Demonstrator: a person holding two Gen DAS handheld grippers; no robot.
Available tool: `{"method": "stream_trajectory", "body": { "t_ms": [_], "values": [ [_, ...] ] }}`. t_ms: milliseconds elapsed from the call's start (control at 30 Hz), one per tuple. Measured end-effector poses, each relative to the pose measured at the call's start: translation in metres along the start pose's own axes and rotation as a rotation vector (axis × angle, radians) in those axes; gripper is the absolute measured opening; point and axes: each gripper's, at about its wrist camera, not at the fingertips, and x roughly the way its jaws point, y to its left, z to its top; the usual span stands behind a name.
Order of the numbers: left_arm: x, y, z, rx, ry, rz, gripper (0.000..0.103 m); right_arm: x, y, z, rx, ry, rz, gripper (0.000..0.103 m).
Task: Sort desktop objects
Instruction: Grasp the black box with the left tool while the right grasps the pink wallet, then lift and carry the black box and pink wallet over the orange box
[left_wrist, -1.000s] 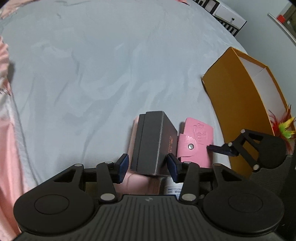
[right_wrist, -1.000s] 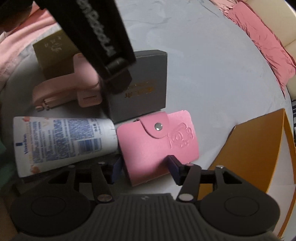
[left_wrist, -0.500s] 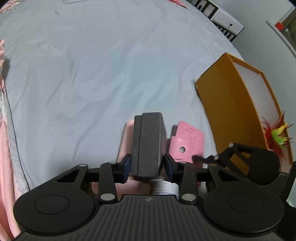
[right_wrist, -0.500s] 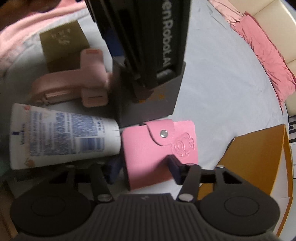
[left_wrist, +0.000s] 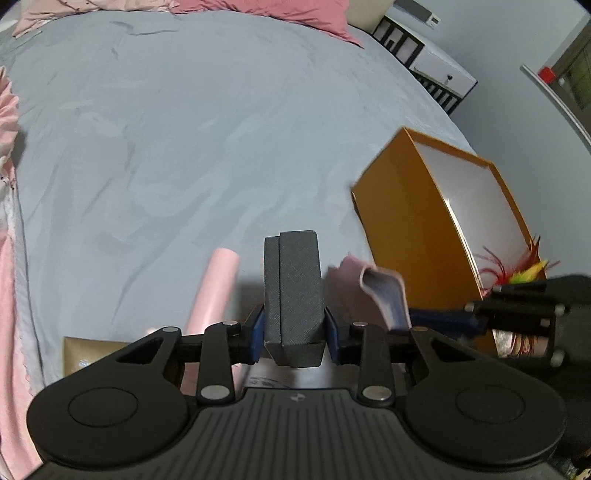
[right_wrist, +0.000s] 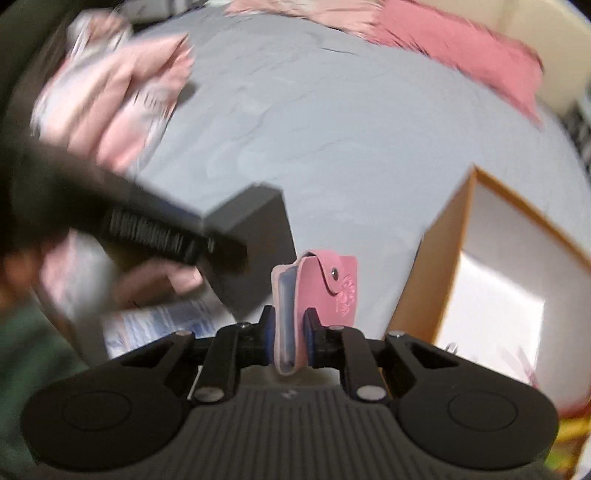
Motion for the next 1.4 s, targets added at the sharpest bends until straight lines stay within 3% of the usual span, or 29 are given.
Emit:
{"method": "stream_trajectory", "body": {
  "t_ms": [133, 233, 400, 500, 600, 667, 800, 867, 1100, 1233, 1400],
  "values": [
    [0.009, -0.010, -0.004, 0.002, -0.009, 0.010, 0.037, 0.000, -0.024, 0.001, 0.165, -0.002, 0.035, 0.017],
    [0.018, -0.013, -0.003, -0.012, -0.003, -0.002, 0.037, -0.001, -0.031, -0.001, 0.214, -0.015, 0.035, 0.019],
    [0.021, -0.020, -0.002, 0.030, -0.008, 0.025, 0.037, 0.007, -0.022, 0.002, 0.174, -0.027, -0.056, 0.022],
    [0.022, -0.020, -0.001, 0.042, 0.020, 0.028, 0.037, 0.021, -0.020, 0.006, 0.153, -0.032, -0.074, 0.019],
    [0.022, -0.022, 0.002, 0.048, 0.033, 0.048, 0.040, 0.024, -0.021, 0.009, 0.139, -0.040, -0.076, 0.021],
    [0.021, -0.022, 0.005, 0.060, 0.045, 0.052, 0.048, 0.025, -0.023, 0.011, 0.136, -0.032, -0.074, 0.021],
    [0.026, -0.020, 0.010, 0.050, 0.094, 0.028, 0.048, 0.032, -0.025, 0.021, 0.130, -0.006, -0.068, 0.021],
    [0.028, -0.017, 0.010, 0.026, 0.110, 0.014, 0.041, 0.035, -0.026, 0.025, 0.128, 0.008, -0.053, 0.022],
    [0.030, -0.018, 0.005, 0.013, 0.140, 0.032, 0.042, 0.038, -0.028, 0.032, 0.120, 0.032, -0.034, 0.027],
    [0.032, -0.020, 0.002, 0.009, 0.132, 0.043, 0.041, 0.042, -0.028, 0.037, 0.122, 0.031, -0.033, 0.028],
    [0.024, -0.024, -0.002, -0.010, 0.098, 0.058, 0.040, 0.041, -0.029, 0.035, 0.145, 0.023, -0.045, 0.020]
  ]
}}
